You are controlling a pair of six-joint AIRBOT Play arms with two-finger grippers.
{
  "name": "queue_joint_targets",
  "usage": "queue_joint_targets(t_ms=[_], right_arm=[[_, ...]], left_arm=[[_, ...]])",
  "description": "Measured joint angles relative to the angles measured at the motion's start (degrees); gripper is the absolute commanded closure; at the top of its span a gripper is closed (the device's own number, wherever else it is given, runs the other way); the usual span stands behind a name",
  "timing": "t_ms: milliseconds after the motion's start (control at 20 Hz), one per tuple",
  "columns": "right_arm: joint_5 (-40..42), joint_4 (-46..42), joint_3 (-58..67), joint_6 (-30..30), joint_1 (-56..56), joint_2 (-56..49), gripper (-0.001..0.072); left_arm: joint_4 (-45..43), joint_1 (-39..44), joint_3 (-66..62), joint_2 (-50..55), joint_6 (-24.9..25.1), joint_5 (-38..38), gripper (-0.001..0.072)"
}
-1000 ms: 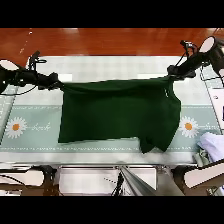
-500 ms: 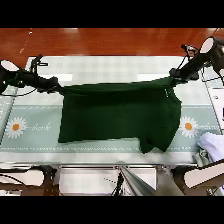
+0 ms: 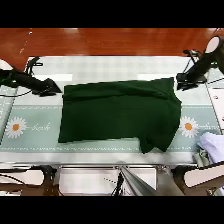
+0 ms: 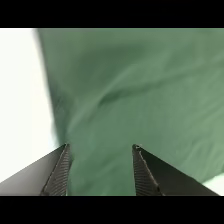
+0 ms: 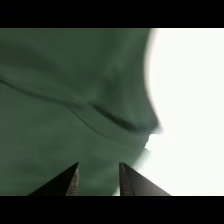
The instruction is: Fold the shirts.
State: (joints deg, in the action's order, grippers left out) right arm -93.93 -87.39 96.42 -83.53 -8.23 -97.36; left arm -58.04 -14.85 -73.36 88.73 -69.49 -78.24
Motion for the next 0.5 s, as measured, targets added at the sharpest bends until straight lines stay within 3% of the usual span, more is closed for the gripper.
queue_joint_targets(t_ms=[150,350,400,500], right_arm=[[-1.3,-2.2,-6.8,0.0,-4.2,5.7,0.0205],[4.6,2.8,-23.4,2.6,-10.7,15.7,0.0205],[6.3,4.7,-27.1,3.7,-11.9,17.7,0.0206],[9.8,8.5,-33.3,5.7,-13.7,21.6,0.0219]], left_arm=[[-2.5,-4.8,6.0,-4.4,-0.5,-4.3,0.0248],[-0.8,-10.5,21.8,-12.1,1.1,-4.6,0.0234],[-0.5,-11.3,25.1,-13.4,2.1,-4.5,0.0183],[-0.1,-12.4,31.1,-14.9,3.8,-4.0,0.0169]])
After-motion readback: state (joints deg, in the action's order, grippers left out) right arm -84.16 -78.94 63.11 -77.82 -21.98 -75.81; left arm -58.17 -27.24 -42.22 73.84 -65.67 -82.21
